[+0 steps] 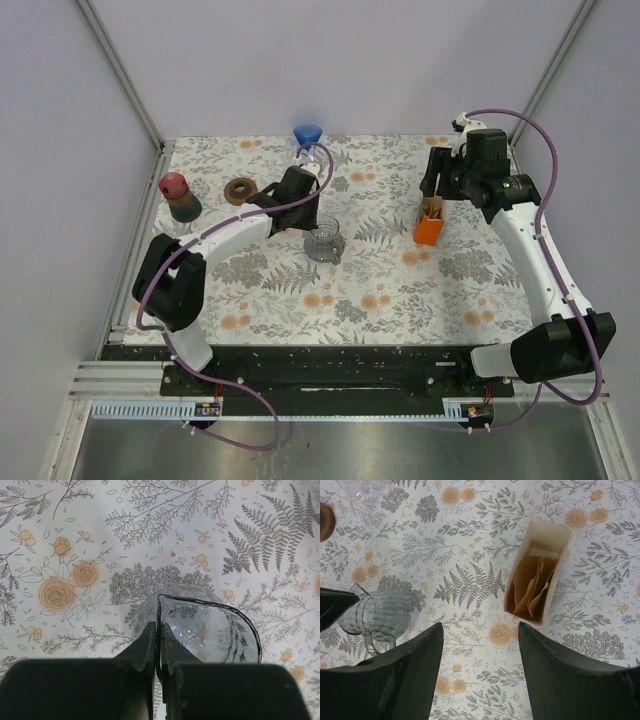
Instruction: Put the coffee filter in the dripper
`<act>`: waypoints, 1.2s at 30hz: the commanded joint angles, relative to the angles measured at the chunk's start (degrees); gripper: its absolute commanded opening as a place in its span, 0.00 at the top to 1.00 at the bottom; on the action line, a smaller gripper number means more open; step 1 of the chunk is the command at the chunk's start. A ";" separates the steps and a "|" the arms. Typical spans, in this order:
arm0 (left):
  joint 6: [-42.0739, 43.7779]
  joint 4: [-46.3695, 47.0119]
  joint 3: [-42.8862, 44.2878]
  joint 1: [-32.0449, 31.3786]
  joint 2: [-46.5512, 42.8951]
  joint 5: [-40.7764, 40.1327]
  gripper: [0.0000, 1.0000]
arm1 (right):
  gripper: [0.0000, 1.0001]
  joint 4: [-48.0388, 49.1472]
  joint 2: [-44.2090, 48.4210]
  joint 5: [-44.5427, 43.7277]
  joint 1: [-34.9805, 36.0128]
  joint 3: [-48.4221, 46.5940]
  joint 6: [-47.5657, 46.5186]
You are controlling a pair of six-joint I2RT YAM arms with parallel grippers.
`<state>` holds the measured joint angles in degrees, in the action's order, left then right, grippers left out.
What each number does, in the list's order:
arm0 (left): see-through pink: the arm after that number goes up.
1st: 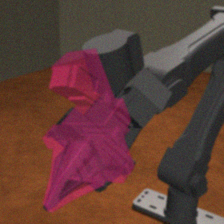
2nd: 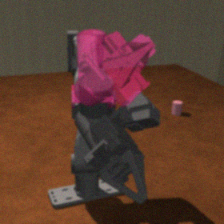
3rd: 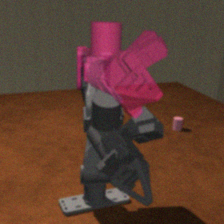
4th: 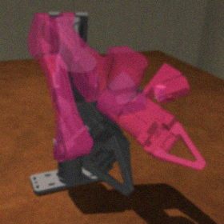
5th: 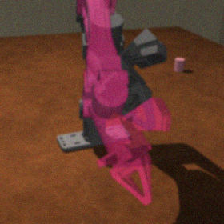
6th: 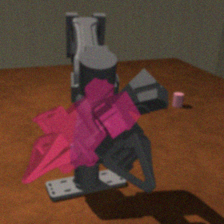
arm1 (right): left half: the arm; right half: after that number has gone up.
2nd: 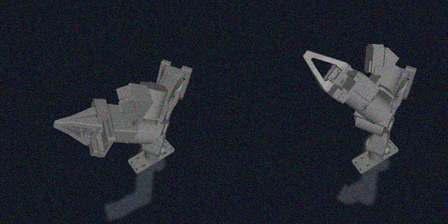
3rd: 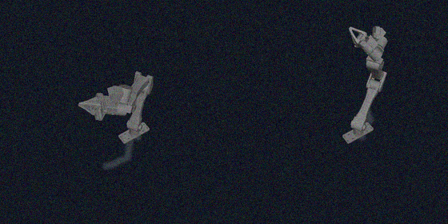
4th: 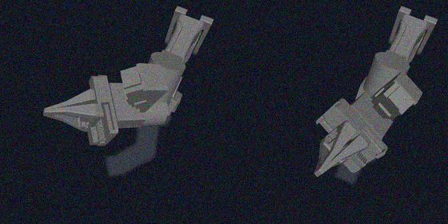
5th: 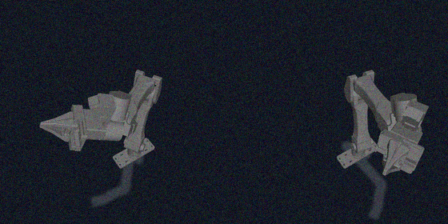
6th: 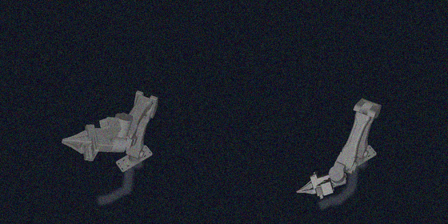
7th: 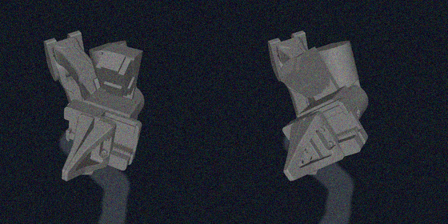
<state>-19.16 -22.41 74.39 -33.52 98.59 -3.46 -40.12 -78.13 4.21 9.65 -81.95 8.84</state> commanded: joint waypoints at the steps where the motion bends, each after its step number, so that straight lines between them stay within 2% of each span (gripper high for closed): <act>1: -2.72 8.17 0.23 0.03 1.87 -5.31 1.00 | 0.30 3.20 1.58 1.24 0.72 0.65 0.56; 5: -6.06 8.79 -0.30 0.03 3.89 -9.54 1.00 | 0.30 5.22 0.70 3.17 2.03 1.62 1.88; 11: -7.12 7.65 -0.30 -0.15 5.65 -9.54 0.98 | 0.29 8.30 -1.14 6.06 11.60 2.59 -4.96; 13: -7.38 6.69 -0.12 -0.15 5.57 -9.28 0.84 | 0.29 9.09 -2.02 8.08 14.07 3.11 -6.81; 14: -7.91 5.90 -0.04 -0.23 5.48 -8.93 0.74 | 0.29 9.53 -2.55 8.79 14.95 3.46 -7.43; 15: -8.43 4.76 0.23 -0.15 5.22 -8.58 0.60 | 0.29 9.88 -3.16 9.24 16.00 3.81 -7.96; 16: -8.70 3.88 0.49 -0.14 4.87 -7.53 0.53 | 0.29 10.06 -4.04 9.94 17.06 4.08 -8.31; 19: -9.93 0.72 1.45 -0.06 3.72 -5.33 0.39 | 0.31 9.80 -6.85 12.66 20.13 4.78 -10.32; 20: -10.11 -0.77 2.42 0.20 3.28 -4.28 0.38 | 0.32 9.80 -7.47 13.62 21.02 5.05 -10.94; 25: -8.36 -7.37 7.52 3.97 1.00 2.49 0.30 | 0.49 15.75 -9.76 19.95 23.75 9.43 -9.46; 29: -3.88 -6.07 7.97 8.54 -1.99 1.18 0.26 | 0.68 24.37 -12.56 24.00 25.59 13.22 -4.54; 34: 0.08 -3.69 7.61 14.26 -3.23 0.14 0.24 | 0.80 25.27 -18.98 20.50 28.14 11.21 -4.54; 36: 1.84 -3.86 8.14 16.46 -2.44 -1.89 0.24 | 0.87 22.73 -22.06 13.93 28.06 9.80 -4.01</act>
<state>-22.15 -28.12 79.96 -20.03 96.86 -3.16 -18.65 -96.01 24.47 37.08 -68.99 3.33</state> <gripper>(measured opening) 0.758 0.183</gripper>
